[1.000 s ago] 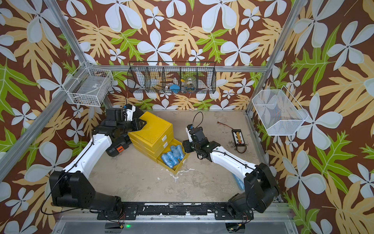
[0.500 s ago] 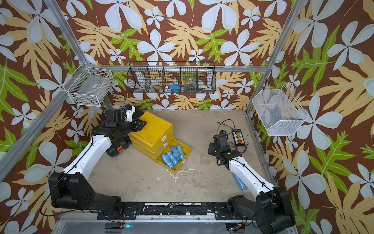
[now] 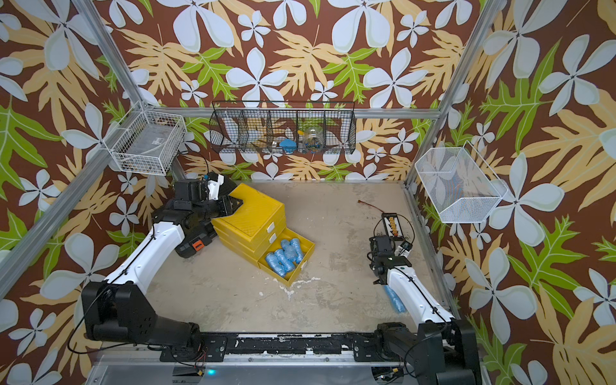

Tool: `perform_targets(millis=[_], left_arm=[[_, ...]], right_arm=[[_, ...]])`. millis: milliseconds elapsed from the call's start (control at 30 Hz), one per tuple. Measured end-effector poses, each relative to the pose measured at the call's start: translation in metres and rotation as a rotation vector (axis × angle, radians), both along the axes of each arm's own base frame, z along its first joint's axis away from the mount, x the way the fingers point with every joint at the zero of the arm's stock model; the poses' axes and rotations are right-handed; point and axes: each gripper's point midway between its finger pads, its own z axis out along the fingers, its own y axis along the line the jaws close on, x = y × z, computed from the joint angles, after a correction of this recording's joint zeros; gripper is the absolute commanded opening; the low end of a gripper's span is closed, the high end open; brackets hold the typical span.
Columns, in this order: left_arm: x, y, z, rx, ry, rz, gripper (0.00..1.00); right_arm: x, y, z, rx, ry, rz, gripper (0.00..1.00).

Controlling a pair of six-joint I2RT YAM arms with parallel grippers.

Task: Sort the rolls of trash bags by color and place them into the drawer
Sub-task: Pick up the roll of trash bags from the center of the board.

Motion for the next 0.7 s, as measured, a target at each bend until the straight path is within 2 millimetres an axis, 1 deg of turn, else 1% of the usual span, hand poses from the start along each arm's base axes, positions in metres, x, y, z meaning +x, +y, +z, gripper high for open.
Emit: perform_targets(millis=[100,267,433,500,700], left_arm=[[0.000,0.000,0.000,0.000,0.002,0.000,0.37],[0.001,-0.001,0.001,-0.002,0.002,-0.003,0.37],[0.002,-0.001,0.000,-0.002,0.006,-0.003,0.37],[0.001,-0.001,0.001,-0.001,0.008,-0.003,0.37],[0.003,-0.001,0.001,-0.001,0.018,-0.003,0.37]], right_arm=[[-0.009,-0.010,-0.007,0.009,0.021,-0.049,0.85],[-0.010,-0.018,-0.009,0.007,0.028,-0.084,0.88],[-0.021,-0.029,-0.023,0.018,0.062,-0.138,0.88],[-0.025,-0.030,-0.027,0.025,0.072,-0.147,0.88],[-0.031,-0.022,-0.034,0.088,0.061,-0.162,0.88]])
